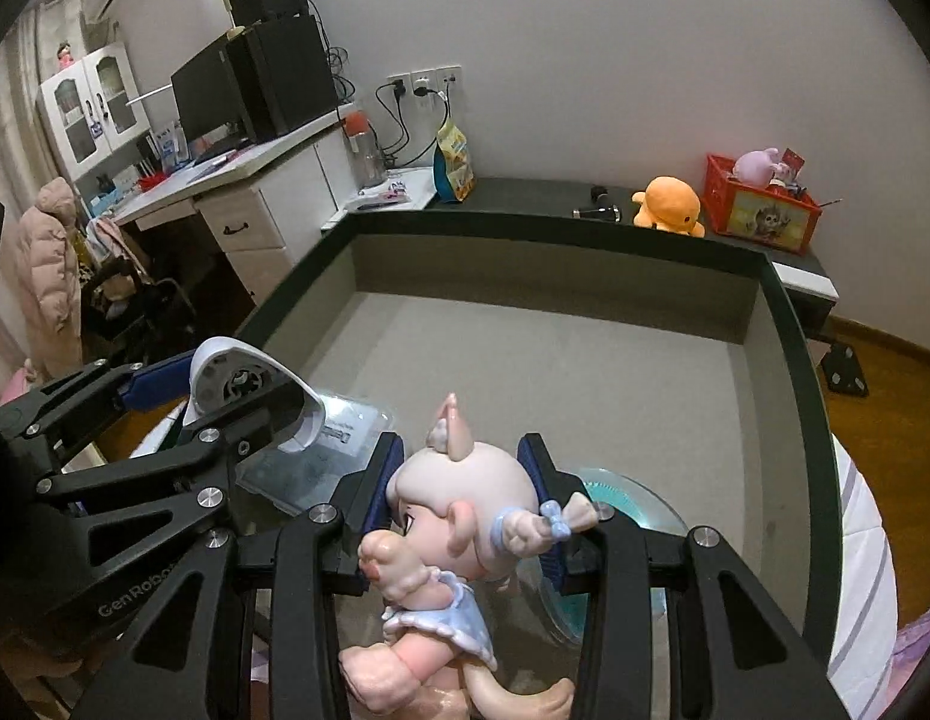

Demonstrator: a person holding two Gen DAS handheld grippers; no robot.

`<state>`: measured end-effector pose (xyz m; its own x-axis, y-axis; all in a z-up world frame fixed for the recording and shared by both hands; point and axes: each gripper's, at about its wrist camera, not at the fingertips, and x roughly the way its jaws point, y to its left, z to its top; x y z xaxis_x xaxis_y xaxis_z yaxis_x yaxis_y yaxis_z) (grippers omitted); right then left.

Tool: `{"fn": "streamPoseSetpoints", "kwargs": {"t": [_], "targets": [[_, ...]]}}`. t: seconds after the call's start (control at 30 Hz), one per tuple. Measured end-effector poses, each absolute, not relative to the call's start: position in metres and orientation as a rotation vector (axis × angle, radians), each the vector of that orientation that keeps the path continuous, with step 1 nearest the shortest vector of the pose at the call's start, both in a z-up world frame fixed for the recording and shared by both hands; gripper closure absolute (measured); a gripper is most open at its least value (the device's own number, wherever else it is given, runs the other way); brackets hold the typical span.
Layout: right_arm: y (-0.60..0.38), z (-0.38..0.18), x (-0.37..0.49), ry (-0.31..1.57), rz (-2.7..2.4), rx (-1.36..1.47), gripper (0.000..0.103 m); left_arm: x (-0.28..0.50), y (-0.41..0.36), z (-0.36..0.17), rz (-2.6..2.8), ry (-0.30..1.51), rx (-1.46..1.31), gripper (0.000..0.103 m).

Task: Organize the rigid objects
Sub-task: 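Lower both tools into the pink box and open them to release, then withdraw both open tools back over the bed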

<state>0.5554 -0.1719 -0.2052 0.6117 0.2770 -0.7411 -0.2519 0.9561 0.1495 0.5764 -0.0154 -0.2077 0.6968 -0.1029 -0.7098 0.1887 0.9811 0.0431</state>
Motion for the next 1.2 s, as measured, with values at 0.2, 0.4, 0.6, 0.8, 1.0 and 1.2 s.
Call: {"fn": "streamPoseSetpoints", "kwargs": {"t": [0.2, 0.4, 0.6, 0.8, 1.0, 1.2], "targets": [[-0.181, -0.205, 0.554, 0.870, 0.291, 0.051, 0.057, 0.579, -0.017, -0.207, -0.162, 0.804, 0.106, 0.040], [-0.193, -0.188, 0.539, 0.801, 0.218, 0.029, 0.028, 0.563, -0.009, -0.195, -0.171, 0.769, 0.055, 0.018], [-0.205, -0.152, 0.500, 0.698, 0.197, 0.037, 0.023, 0.521, -0.002, -0.156, -0.213, 0.654, 0.028, 0.008], [-0.207, -0.110, 0.426, 0.551, 0.199, 0.022, 0.019, 0.425, 0.001, -0.110, -0.163, 0.426, 0.068, 0.000], [-0.204, -0.089, 0.333, 0.396, 0.146, -0.031, 0.000, 0.324, 0.004, -0.093, -0.125, 0.290, 0.062, 0.000], [-0.201, -0.081, 0.255, 0.298, 0.108, -0.021, 0.000, 0.254, 0.005, -0.097, -0.119, 0.262, 0.072, 0.000]]}}
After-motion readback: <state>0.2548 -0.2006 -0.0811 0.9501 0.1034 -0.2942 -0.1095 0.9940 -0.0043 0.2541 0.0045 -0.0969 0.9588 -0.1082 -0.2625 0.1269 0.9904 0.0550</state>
